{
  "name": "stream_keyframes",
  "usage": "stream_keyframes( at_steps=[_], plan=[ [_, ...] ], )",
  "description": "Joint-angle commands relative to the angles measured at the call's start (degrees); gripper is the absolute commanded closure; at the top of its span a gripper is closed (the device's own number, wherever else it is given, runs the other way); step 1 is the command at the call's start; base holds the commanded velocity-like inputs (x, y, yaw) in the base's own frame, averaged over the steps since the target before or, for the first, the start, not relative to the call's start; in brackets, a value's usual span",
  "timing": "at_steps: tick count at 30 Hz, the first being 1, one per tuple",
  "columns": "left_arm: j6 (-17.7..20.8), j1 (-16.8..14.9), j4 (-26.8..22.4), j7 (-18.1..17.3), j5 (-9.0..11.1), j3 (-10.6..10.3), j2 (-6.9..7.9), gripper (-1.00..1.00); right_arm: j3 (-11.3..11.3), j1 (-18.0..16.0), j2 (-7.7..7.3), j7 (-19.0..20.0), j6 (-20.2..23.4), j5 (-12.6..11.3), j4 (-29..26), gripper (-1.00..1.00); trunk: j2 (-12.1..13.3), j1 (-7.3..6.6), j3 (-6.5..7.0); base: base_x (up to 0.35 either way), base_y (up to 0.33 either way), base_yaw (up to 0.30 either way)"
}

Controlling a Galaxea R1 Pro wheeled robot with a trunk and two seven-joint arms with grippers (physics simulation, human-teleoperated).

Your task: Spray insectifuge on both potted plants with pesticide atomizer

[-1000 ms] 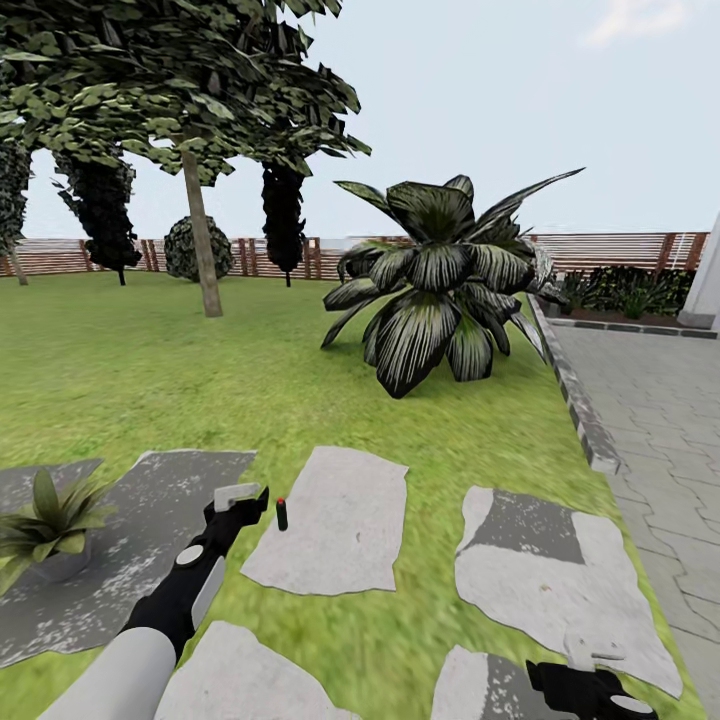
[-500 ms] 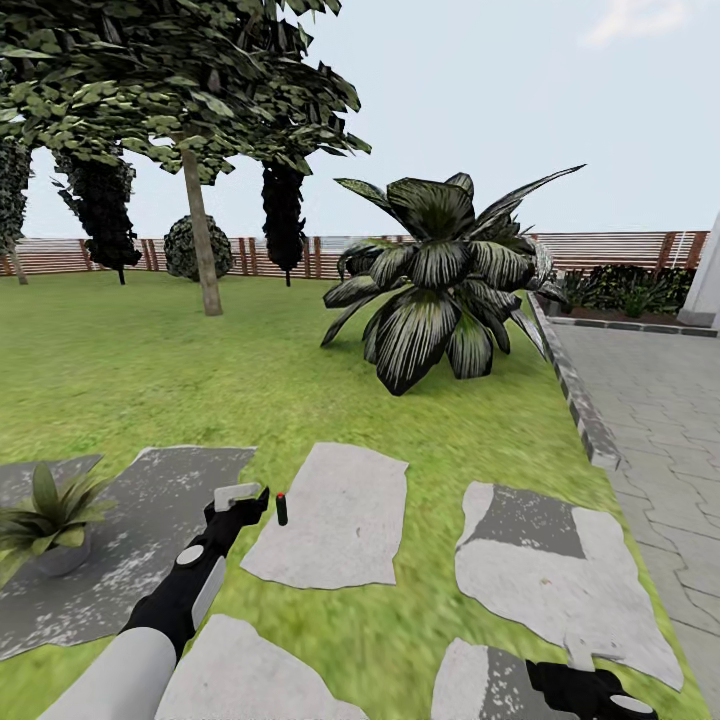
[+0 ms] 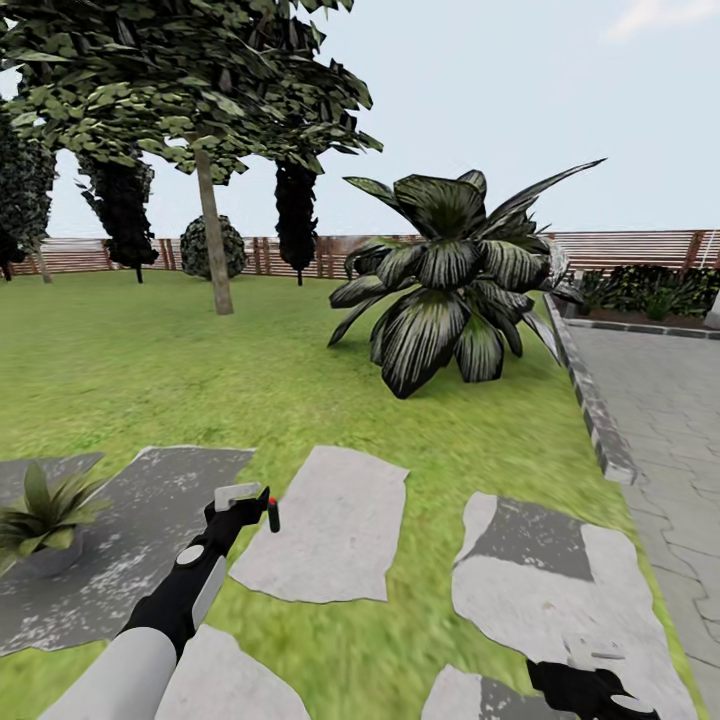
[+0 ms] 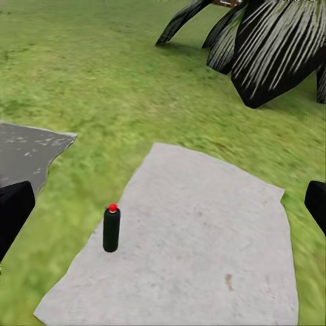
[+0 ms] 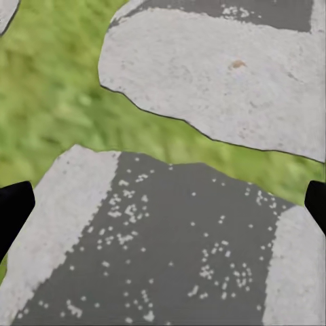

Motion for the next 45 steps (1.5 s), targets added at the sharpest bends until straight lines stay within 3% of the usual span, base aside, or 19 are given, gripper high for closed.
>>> stream_keyframes(
  at_steps=[1,15,29,45],
  plan=[
    [-0.11,-0.06,0.04,-0.52,0.23,0.29,-0.06,-1.0,0.0,-0.02,-0.02,0.02,0.26,0.03,-0.05,-1.0,-0.03,0.01,-0.08,0.174,-0.27,0.228],
    [-0.11,-0.06,0.02,-0.52,0.26,0.29,-0.09,-1.0,-0.01,-0.02,-0.04,-0.03,0.26,0.12,-0.05,-1.0,-0.03,0.01,-0.37,0.044,-0.28,0.235],
    [-0.19,-0.06,-0.03,-0.52,0.26,0.29,-0.16,-1.0,-0.01,-0.02,-0.03,-0.04,0.27,0.12,-0.05,-1.0,-0.03,0.01,-0.65,0.0,-0.062,0.236],
    [-0.19,-0.06,-0.03,-0.52,0.26,0.29,-0.18,-1.0,-0.01,-0.02,-0.02,0.0,0.3,0.13,-0.05,-1.0,-0.03,0.01,-0.85,0.0,-0.301,0.144]
  ],
)
